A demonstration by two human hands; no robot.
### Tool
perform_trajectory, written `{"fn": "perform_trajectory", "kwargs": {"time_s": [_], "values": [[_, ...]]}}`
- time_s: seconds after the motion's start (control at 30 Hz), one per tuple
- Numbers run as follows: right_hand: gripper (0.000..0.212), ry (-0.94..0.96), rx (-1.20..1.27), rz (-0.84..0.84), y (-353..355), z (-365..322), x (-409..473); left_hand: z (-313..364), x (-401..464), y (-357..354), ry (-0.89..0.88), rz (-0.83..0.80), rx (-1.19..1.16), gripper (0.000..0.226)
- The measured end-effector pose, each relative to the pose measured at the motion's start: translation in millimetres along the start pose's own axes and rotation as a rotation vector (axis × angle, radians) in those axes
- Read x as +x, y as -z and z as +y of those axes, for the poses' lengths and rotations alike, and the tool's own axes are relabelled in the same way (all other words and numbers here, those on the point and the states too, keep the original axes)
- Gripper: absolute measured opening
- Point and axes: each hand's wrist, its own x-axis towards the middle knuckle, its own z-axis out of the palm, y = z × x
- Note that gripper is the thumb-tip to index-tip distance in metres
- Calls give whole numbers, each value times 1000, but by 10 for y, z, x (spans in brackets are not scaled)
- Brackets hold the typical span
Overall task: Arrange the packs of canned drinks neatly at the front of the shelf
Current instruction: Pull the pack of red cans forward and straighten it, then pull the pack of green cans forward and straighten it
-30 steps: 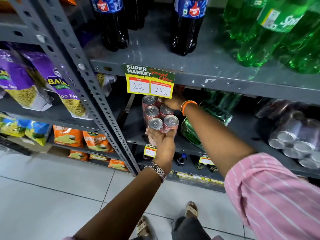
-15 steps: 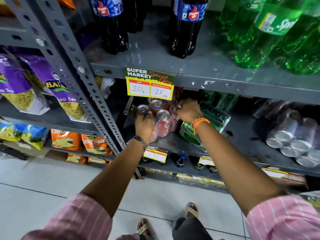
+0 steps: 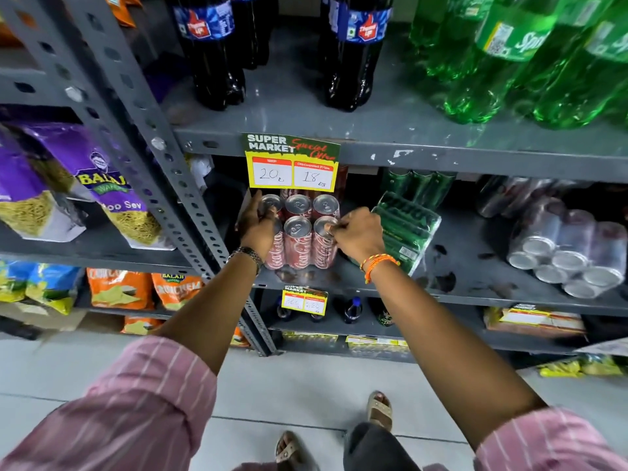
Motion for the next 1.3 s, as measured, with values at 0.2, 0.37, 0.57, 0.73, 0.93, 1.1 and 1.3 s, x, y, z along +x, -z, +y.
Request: {"fn": "perform_trajectory", "kwargs": {"time_s": [0.2,0.37,0.57,0.73,0.93,1.1,1.3], "values": [[18,27,186,107,529,284,-16,331,-813,-138,-298,259,151,44],[23,30,86,175,1080,669,326,177,-1565,-722,-479,71,-106,36],[31,84,-259,-173,1340,926,870,228,-1704,-1506,367,-127,-339,26],[39,170,-379,-399,1271,980,1163,143,-1505,-1929,427,-21,-379,48],[89,157,-337,-515,1216,1030,1339,161,-1253,-2076,527,105,-406,39],[76,139,-161,-463,1338,1203,1353,186,-1247,-2066,406,123,-265,60],[74,160,54,-279,1567,1592,1184,283,-1175,-2070,118,38,-65,55]]}}
